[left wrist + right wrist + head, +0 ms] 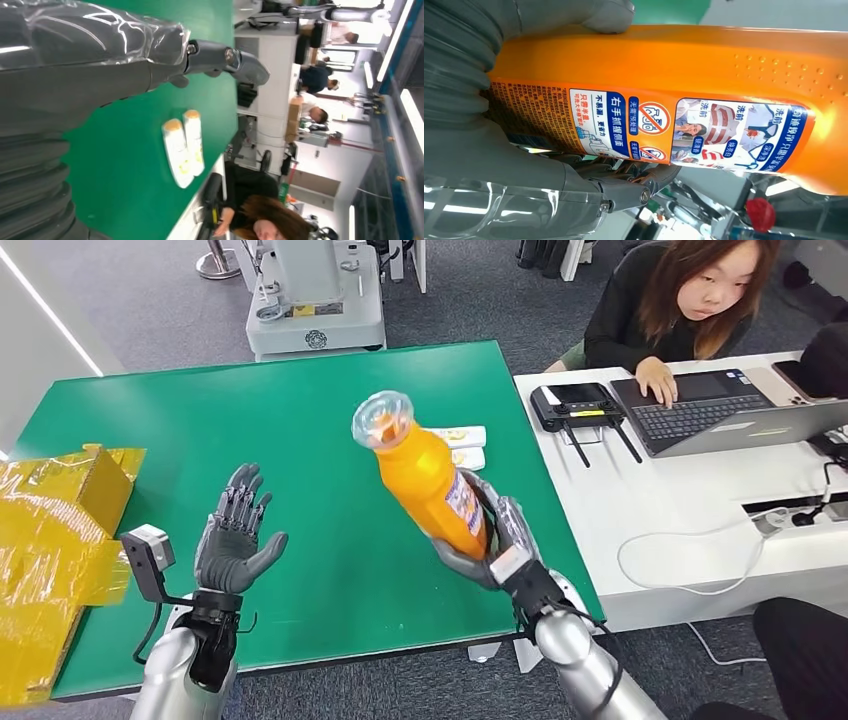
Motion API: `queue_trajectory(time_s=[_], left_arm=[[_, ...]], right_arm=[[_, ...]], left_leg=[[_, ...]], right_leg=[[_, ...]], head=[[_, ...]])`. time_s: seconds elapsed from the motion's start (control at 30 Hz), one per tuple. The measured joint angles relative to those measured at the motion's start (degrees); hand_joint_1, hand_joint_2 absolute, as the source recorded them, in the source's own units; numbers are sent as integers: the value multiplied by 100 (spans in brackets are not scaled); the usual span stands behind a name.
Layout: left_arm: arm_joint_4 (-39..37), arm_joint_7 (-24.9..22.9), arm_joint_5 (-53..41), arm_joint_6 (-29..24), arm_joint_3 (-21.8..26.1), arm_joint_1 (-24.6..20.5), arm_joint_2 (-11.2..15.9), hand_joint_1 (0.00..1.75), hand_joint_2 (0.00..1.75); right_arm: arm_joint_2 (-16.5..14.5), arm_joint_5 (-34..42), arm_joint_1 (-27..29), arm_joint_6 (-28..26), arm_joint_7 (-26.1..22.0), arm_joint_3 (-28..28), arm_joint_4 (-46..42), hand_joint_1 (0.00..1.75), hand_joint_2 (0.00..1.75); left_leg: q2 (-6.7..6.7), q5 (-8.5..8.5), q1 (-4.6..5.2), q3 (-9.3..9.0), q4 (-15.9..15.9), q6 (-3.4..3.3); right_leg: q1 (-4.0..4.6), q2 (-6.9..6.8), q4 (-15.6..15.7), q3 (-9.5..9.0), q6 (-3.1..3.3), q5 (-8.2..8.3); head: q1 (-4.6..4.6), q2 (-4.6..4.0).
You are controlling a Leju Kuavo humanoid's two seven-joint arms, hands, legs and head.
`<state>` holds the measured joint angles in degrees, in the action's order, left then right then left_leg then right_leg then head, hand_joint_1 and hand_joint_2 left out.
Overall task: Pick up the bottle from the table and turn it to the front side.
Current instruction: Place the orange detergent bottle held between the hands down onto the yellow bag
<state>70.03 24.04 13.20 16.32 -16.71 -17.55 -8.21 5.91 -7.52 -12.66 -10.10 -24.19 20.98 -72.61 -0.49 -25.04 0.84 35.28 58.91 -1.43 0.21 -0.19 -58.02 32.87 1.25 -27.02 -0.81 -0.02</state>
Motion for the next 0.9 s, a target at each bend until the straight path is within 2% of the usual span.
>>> queue_trajectory(time_s=[0.23,0.43,0.67,0.9], left_arm=[[-1,-154,86,233,-120,-435,-209,0,175],[-28,-127,16,174,-251,-800,-285,0,175],[-268,242,-296,-355,-299,-1396,-267,0,175],[-756,330,-463,-537,-297,-2015,-281,0,175]], right_arm=[[-544,-39,-1335,47,7,4,1212,175,175],[-1007,-137,-2080,119,131,130,2090,175,175],[-1553,-291,-2555,314,211,369,2915,175,175],[-1889,-482,-2743,347,257,556,3392,175,175]], left_leg=[[-1,7,0,2,1,2],[2,7,-1,5,1,2],[1,8,-4,9,1,3],[-2,8,-3,15,1,3]], right_leg=[[0,1,-2,2,-2,5],[0,3,-4,8,-2,5],[2,3,-7,13,-2,5],[1,1,-7,15,-2,5]], head=[[-1,0],[1,0],[0,0],[-1,0]])
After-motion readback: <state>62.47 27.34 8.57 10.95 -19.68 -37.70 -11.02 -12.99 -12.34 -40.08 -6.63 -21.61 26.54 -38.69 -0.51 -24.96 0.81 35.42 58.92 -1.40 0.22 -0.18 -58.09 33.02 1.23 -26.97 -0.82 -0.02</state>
